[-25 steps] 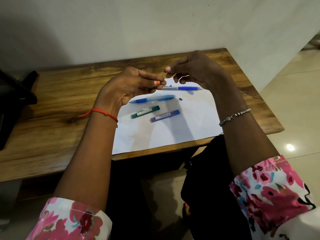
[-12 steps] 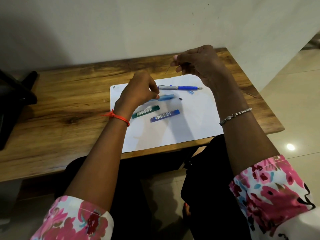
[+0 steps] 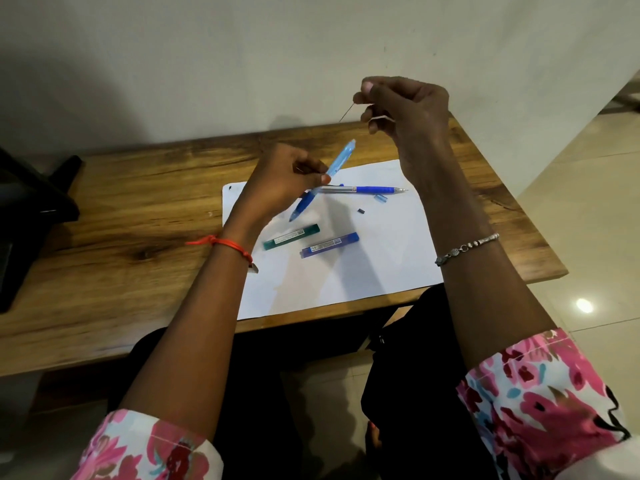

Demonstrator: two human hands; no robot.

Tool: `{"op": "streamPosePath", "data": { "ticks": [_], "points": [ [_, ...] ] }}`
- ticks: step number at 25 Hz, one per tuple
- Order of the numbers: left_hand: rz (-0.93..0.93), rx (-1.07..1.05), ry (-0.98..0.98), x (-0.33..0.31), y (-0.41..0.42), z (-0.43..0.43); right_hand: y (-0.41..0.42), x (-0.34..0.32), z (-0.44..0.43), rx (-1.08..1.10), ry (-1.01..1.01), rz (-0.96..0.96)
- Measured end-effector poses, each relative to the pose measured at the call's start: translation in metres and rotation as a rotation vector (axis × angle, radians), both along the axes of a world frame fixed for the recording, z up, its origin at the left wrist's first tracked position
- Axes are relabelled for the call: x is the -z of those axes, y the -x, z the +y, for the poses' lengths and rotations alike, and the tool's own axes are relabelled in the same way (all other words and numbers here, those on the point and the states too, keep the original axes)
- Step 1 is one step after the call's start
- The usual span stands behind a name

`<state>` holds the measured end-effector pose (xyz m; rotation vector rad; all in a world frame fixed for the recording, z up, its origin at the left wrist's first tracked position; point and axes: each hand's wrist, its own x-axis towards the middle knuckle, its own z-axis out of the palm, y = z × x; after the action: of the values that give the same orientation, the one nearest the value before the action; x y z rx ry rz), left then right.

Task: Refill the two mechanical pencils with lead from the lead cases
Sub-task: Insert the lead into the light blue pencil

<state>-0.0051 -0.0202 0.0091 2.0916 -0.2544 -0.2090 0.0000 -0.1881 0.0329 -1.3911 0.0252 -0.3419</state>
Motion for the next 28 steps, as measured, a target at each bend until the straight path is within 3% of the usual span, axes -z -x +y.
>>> {"op": "streamPosePath", "data": {
  "ticks": [3, 7, 28],
  "points": [
    [0.103, -0.030, 0.246, -0.0076, 0.0027, 0.0020, 0.0009, -0.0034, 0.0014, 0.022, -0.115, -0.074],
    [0.159, -0.027, 0.355, -0.0120, 0.0038, 0.0026, 0.0022, -0.0054, 0.0002, 0.003, -0.145, -0.135],
    [0.156, -0.007, 0.368, -0.0106, 0.0015, 0.0082, 0.0031, -0.0061, 0.0031, -0.040, -0.075, -0.160]
  ]
}}
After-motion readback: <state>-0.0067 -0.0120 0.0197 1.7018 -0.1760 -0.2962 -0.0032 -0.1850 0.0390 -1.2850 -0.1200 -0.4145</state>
